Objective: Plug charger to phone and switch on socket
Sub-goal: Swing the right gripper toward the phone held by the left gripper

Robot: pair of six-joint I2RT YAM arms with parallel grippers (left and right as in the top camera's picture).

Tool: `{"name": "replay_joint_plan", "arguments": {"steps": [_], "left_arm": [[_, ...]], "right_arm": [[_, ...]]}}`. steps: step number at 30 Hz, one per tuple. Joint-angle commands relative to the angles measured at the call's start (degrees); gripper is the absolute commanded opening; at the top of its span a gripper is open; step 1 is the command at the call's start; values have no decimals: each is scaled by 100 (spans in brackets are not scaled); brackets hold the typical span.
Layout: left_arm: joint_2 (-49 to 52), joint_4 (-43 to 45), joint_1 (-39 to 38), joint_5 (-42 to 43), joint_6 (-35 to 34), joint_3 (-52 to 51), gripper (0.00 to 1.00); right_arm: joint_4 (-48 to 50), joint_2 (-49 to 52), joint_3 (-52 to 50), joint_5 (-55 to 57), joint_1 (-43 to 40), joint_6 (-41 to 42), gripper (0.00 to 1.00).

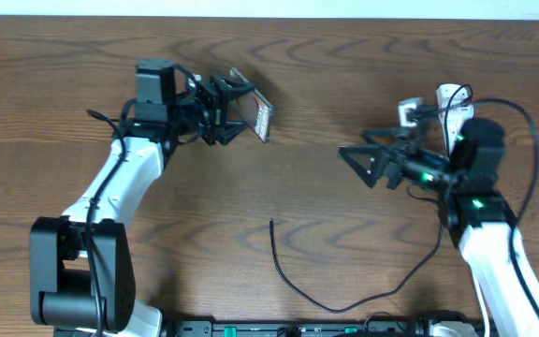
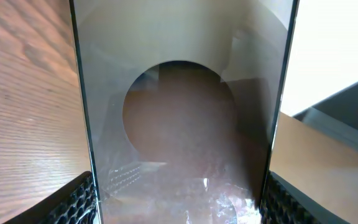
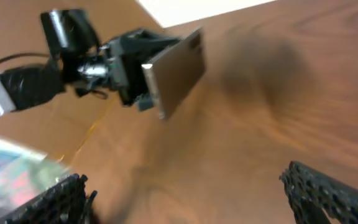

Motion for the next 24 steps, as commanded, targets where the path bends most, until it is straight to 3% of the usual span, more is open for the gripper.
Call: {"name": "replay_joint_plan", "arguments": {"steps": [1,13,24], "left_arm": [[-181,7,-173,-385,284,105,7],[-181,-273,-962,-1174,293,105,7],[-181,-223,-1425,-1449,-557,107,7]], "right_arm": [[339,393,122,-684,190,-11,99],[562,605,111,-44,680,-13,99],[433,605,94,2142,1176,-15,96]]}}
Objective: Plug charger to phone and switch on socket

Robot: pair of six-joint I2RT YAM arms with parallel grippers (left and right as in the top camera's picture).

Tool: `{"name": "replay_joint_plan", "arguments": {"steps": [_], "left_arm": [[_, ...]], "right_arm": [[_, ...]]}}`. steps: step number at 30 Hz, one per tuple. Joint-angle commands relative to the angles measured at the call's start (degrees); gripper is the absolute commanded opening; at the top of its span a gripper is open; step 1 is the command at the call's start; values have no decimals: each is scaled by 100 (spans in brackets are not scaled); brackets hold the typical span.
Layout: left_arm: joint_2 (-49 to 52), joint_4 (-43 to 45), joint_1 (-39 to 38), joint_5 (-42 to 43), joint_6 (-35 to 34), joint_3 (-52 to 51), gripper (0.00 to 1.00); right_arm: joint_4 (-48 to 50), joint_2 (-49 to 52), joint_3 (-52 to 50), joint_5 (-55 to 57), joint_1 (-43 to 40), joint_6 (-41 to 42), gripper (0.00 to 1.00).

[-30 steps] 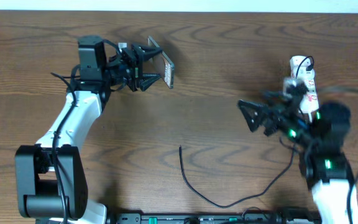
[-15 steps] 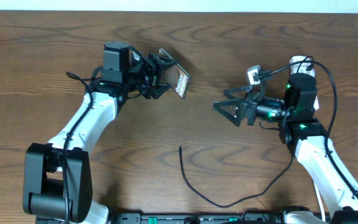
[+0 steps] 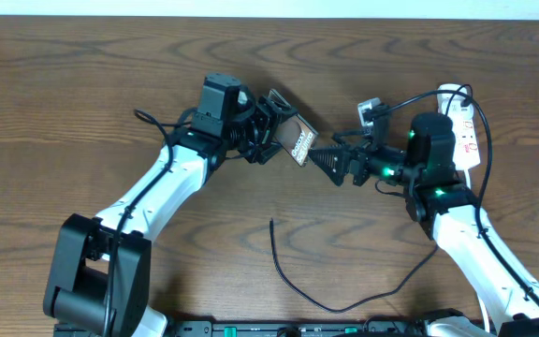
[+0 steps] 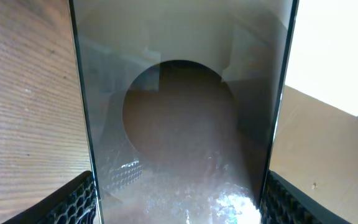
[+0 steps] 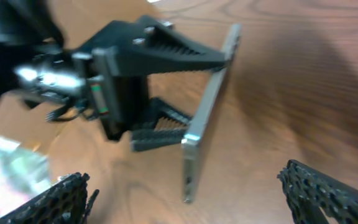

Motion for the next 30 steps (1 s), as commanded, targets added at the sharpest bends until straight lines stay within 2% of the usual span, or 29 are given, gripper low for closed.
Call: {"name": "replay_joint_plan", "arguments": {"steps": [1,11,16,30], "left_arm": [[-184,63,-7,-59,-481,107,7],[-184,540,-162,190,-850,107,7],[-184,538,-267,238,-850,107,7],[-184,719,-555,236,-1062,107,7]], "right_arm": [[-52,4,94,935,203,-9,95],[-66,68,94,2234,905,0,92],[44,68,94,2358,1014,22,89],[118,68,94,2361,1032,173,68]]}}
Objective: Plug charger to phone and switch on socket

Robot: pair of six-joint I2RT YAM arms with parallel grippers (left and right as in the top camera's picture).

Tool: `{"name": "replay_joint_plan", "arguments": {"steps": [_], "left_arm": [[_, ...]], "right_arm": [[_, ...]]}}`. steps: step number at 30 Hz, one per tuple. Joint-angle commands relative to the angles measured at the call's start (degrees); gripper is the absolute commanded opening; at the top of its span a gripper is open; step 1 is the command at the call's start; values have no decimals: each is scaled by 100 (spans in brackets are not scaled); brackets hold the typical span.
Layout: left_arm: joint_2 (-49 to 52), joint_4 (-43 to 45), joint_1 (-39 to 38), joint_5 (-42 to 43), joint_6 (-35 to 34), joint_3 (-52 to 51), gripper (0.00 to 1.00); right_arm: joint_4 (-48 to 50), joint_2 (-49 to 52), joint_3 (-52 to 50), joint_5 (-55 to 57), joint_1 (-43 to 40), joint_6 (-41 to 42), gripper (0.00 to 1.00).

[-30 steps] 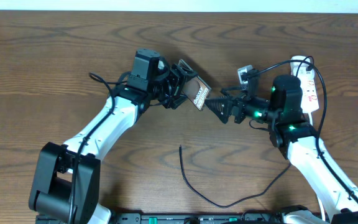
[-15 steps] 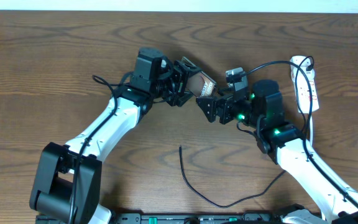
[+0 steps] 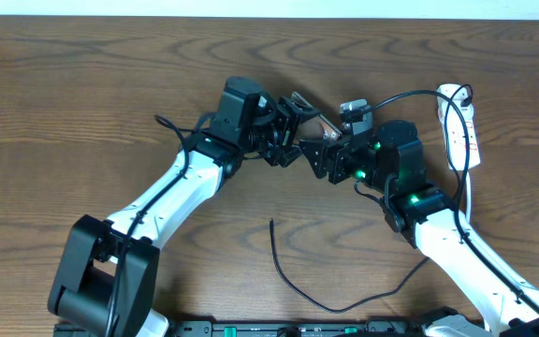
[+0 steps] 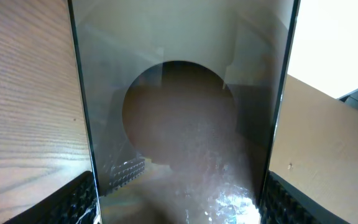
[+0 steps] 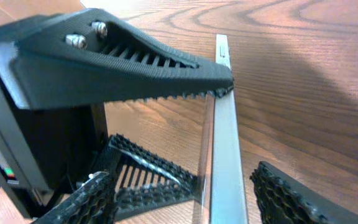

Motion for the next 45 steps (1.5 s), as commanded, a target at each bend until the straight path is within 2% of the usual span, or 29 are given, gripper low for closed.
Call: {"name": "replay_joint_plan", "arguments": {"steps": [1,6,14,17,20,22,26,30,31,32,33,34,38,42,45], "left_arm": [[-184,127,-11,114,-90,107,7],[-184,188,-13,116,-140,107,7],[-184,225,-120,109,-149,107,7],[-184,227,-118,111,-149,107,7],[-184,225,-120,111,-149,107,7],[-184,225,-118,111,-149,107,7],[-184,223,-118,111,-149,107,7],[-184,223,-118,66,-149,107,8],[-184,223,-118,68,-146,107,17],[-184,223,-118,66,-144,107,64],[-184,223,-118,63,-144,107,90],[-184,223,-114,55,-144,107,93],[-184,227,-31,168,-22,107,93],[-192,249,208,726,79,107,94],[-192,385,433,1241,184,107,93]], "right_arm": [[13,66,94,50,46,140,67],[13,66,94,50,46,149,57],[-7,66,94,168,50,142,56],[-28,66,94,160,55,144,42],[-31,66,92,162,55,144,35],[-31,66,94,162,55,144,22],[-28,66,94,166,55,144,8],[-28,66,92,177,55,142,1],[-26,66,94,177,55,142,1],[-24,66,94,177,55,142,1],[-17,66,94,177,55,142,1],[-9,66,94,177,50,142,1],[35,66,94,223,15,146,1],[33,66,94,555,-142,302,1],[81,63,96,706,-365,822,1]]}}
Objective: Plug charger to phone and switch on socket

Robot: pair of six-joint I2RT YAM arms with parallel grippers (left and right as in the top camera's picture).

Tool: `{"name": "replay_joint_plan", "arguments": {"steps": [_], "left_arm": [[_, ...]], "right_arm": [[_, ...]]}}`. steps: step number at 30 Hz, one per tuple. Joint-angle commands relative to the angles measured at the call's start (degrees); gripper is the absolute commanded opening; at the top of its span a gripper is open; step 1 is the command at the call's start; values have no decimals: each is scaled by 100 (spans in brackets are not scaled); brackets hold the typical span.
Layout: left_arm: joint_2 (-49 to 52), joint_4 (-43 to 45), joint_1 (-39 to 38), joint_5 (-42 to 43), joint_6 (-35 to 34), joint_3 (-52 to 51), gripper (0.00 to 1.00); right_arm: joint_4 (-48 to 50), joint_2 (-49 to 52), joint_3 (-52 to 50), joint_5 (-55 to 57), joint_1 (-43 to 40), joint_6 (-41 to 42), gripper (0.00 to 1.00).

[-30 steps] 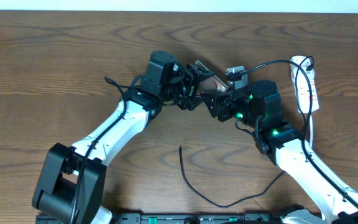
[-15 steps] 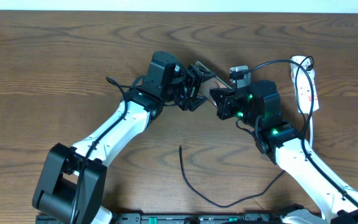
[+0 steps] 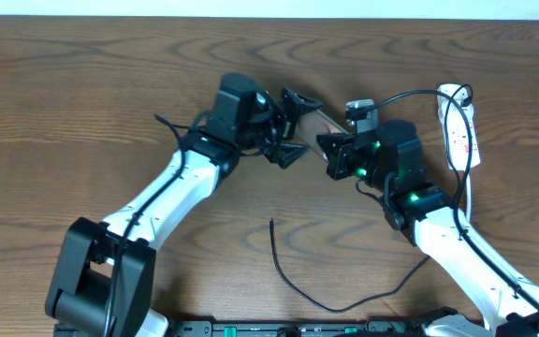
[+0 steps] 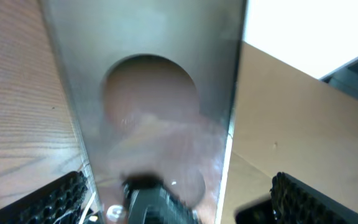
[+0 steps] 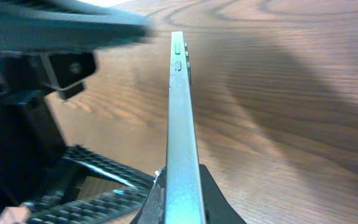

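The phone (image 3: 314, 120) hangs above the table's middle, a thin silver slab seen edge-on in the right wrist view (image 5: 182, 124). My right gripper (image 3: 331, 154) is shut on its lower end, its fingers pressed against both faces (image 5: 182, 193). My left gripper (image 3: 298, 126) stands open around the phone's other end; in the left wrist view the phone's glass face (image 4: 148, 93) sits between the spread fingers (image 4: 179, 202) with a gap at the right finger. The black charger cable (image 3: 293, 276) lies loose on the table near the front. The white socket strip (image 3: 460, 126) lies at the right.
A dark wooden table (image 3: 82, 112) carries everything. The right arm's own cables loop by the socket strip at the far right. The charger cable's free end (image 3: 271, 223) points toward the middle; its other end runs off the front edge.
My right gripper, then open astride the phone's edge, is now shut on the phone. My left gripper, then shut on the phone, has opened and no longer touches its right side.
My left gripper held the phone at the left of the middle while my right gripper stood open near the socket strip. Both had then come closer together. Then the right jaws straddled the phone. Now the right holds it and the left has opened.
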Motion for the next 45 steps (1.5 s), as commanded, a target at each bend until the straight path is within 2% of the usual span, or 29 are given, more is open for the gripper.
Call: {"name": "replay_joint_plan", "arguments": {"steps": [1,3,9,12,16,18,26,34,40,45], "left_arm": [[-138,153,306,861,232,98,94],[-138,315,470,1154,348,98,94],[-138,968,1082,1788,404,98,94],[-138,1049,1333,1794,459,98,94],[-138,1189,1587,1687,498,98,94],[-136,1226,1648,1510,787,98,94],[-129,1217,1639,1110,1325,96,94],[-129,1215,1445,922,1309,96,94],[-129,1215,1104,302,820,96,94],[-129,1217,988,111,774,96,94]], "right_arm": [[170,-31,101,223,-299,767,1],[271,-31,101,227,-420,1342,1],[715,-31,101,205,-525,4041,1],[813,-31,103,87,-514,5394,1],[988,-31,101,-254,-490,6695,1],[1043,-31,101,-459,-420,7340,1],[1976,-31,101,-367,186,7652,1],[2245,-28,101,214,710,7912,1],[2262,-28,101,680,1036,8502,1],[2306,-28,101,787,1093,8555,1]]}}
